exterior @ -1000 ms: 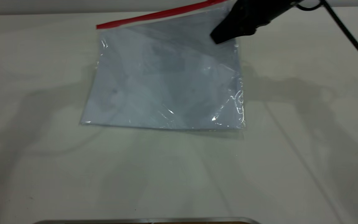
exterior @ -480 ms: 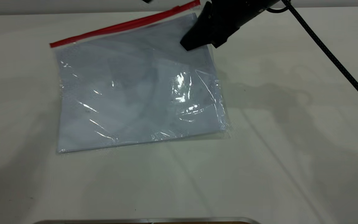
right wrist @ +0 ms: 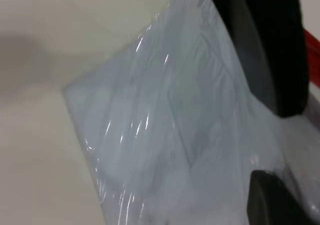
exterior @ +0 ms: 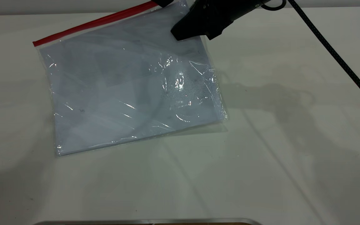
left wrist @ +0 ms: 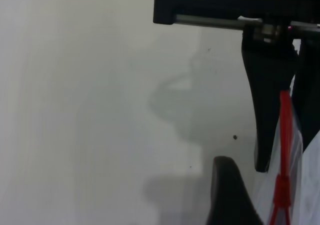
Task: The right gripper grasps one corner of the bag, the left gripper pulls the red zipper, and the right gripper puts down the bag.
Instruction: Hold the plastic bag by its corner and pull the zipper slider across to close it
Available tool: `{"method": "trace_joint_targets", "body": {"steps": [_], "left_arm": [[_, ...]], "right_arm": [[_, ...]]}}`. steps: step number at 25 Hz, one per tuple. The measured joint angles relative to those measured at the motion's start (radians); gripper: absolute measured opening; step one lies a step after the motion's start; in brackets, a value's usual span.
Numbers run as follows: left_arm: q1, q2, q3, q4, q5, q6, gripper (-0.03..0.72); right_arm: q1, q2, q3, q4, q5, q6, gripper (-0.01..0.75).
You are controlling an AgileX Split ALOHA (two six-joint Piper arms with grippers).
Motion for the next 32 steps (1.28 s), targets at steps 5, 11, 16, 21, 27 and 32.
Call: {"method": "trace_joint_targets", "body": {"steps": [5, 11, 16, 21, 27, 32], "left_arm": [[0.0, 0.0, 0.0, 0.0, 0.0, 0.0, 0.465], [0.0, 0.0, 0.0, 0.0, 0.001, 0.0, 0.366], [0.0, 0.0, 0.0, 0.0, 0.005, -0.003, 0.34], [0.0, 0.0, 0.0, 0.0, 0.019, -0.003, 0.331], [0.0, 0.0, 0.0, 0.0, 0.022, -0.003, 0.241], [0.0, 0.0, 0.0, 0.0, 0.023, -0.002, 0.182]], "right_arm": [[0.0, 0.0, 0.0, 0.001, 0.01, -0.003, 0.034], [0.0, 0.0, 0.0, 0.001, 0.012, -0.003, 0.034], [0.0, 0.0, 0.0, 0.001, 0.013, -0.006, 0.034], [0.0, 0.0, 0.0, 0.001, 0.013, -0.006, 0.034], [0.0, 0.0, 0.0, 0.001, 0.014, -0.007, 0.034], [0.0, 0.0, 0.0, 0.001, 0.014, -0.007, 0.034]]}}
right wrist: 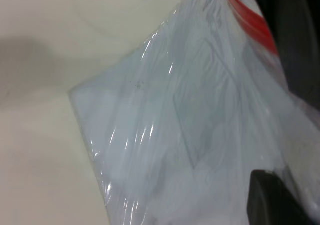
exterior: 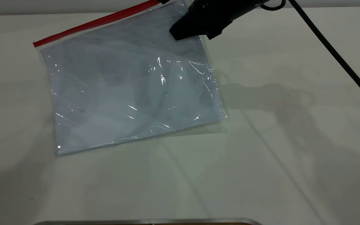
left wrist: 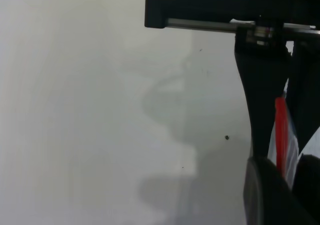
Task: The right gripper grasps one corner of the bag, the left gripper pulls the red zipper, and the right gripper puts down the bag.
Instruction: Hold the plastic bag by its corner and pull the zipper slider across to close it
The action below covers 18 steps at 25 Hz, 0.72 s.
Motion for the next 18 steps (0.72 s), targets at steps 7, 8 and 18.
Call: {"method": "trace_joint_targets", "body": {"steps": [7, 8, 18], "left_arm": [[0.0, 0.0, 0.0, 0.0, 0.02, 0.0, 0.183], [0.0, 0.0, 0.0, 0.0, 0.021, 0.0, 0.185], [0.0, 0.001, 0.0, 0.0, 0.023, 0.002, 0.175]], "right_arm": [[0.0, 0.0, 0.0, 0.0, 0.0, -0.001, 0.034], [0.0, 0.0, 0.0, 0.0, 0.0, -0.001, 0.034], [0.0, 0.0, 0.0, 0.0, 0.0, -0.001, 0.034]]}}
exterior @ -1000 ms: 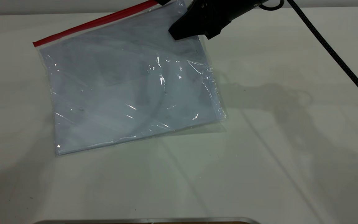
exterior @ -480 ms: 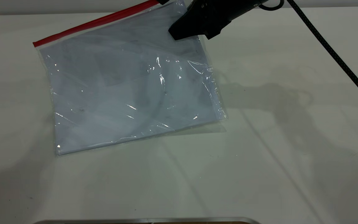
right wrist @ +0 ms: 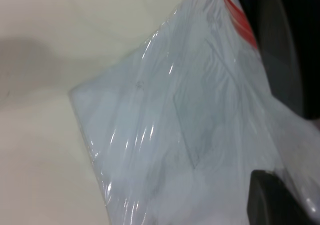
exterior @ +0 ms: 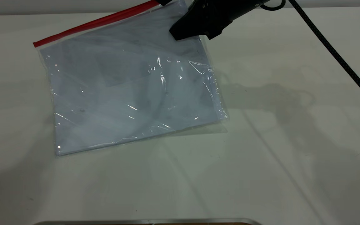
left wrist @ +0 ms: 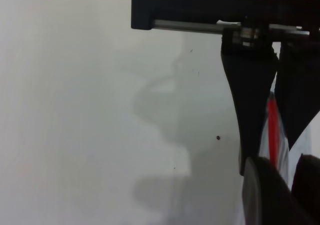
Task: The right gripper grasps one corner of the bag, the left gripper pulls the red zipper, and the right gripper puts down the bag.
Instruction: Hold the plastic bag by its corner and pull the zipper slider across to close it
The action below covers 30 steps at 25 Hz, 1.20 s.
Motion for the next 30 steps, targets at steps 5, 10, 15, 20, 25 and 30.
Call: {"method": "trace_joint_targets", "body": {"steps": [5, 10, 15, 20, 25, 30], "left_arm": [[0.0, 0.0, 0.0, 0.009, -0.001, 0.003, 0.094], [0.0, 0.0, 0.0, 0.012, -0.012, 0.003, 0.061], [0.0, 0.0, 0.0, 0.014, -0.015, 0.003, 0.059], [-0.002, 0.0, 0.0, 0.028, -0.015, 0.002, 0.059], [-0.007, 0.0, -0.001, 0.028, -0.038, -0.002, 0.059], [-0.008, 0.001, -0.003, 0.019, -0.062, -0.002, 0.059]], "right_arm": [[0.0, 0.0, 0.0, 0.0, 0.0, 0.0, 0.034], [0.0, 0.0, 0.0, 0.0, 0.0, 0.0, 0.034], [0.0, 0.0, 0.0, 0.001, -0.001, 0.0, 0.034], [-0.014, 0.0, 0.0, 0.004, 0.0, 0.011, 0.034], [-0.074, -0.008, 0.001, 0.028, 0.045, 0.017, 0.034], [-0.13, -0.009, 0.001, 0.029, 0.111, 0.038, 0.034]]}}
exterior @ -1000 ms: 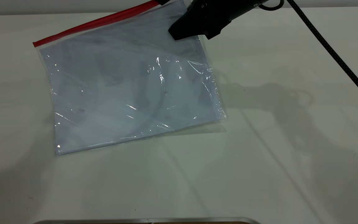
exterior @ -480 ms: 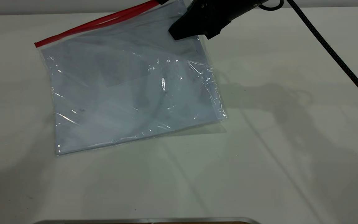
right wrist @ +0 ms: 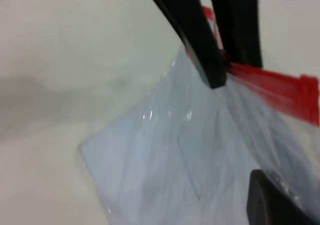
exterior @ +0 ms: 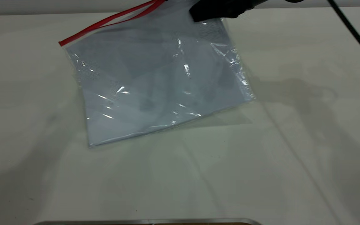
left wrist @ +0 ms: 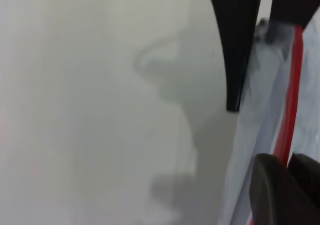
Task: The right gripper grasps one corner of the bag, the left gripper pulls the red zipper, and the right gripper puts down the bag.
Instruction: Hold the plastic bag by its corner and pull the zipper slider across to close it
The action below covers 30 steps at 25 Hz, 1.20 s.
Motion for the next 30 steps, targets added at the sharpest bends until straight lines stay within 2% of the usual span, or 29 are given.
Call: {"method": "trace_joint_targets", "body": {"steps": [5, 16, 30], "left_arm": [[0.0, 0.001, 0.0, 0.016, -0.014, -0.002, 0.06], [0.0, 0.002, 0.0, 0.227, -0.013, -0.176, 0.06], [0.0, 0.002, 0.0, 0.473, 0.095, -0.362, 0.061]], "right_arm": [[-0.05, -0.004, 0.0, 0.0, 0.058, 0.001, 0.034], [-0.12, -0.006, 0.0, -0.002, 0.073, 0.02, 0.034], [-0.27, -0.006, 0.0, 0.001, 0.042, 0.071, 0.034]]}}
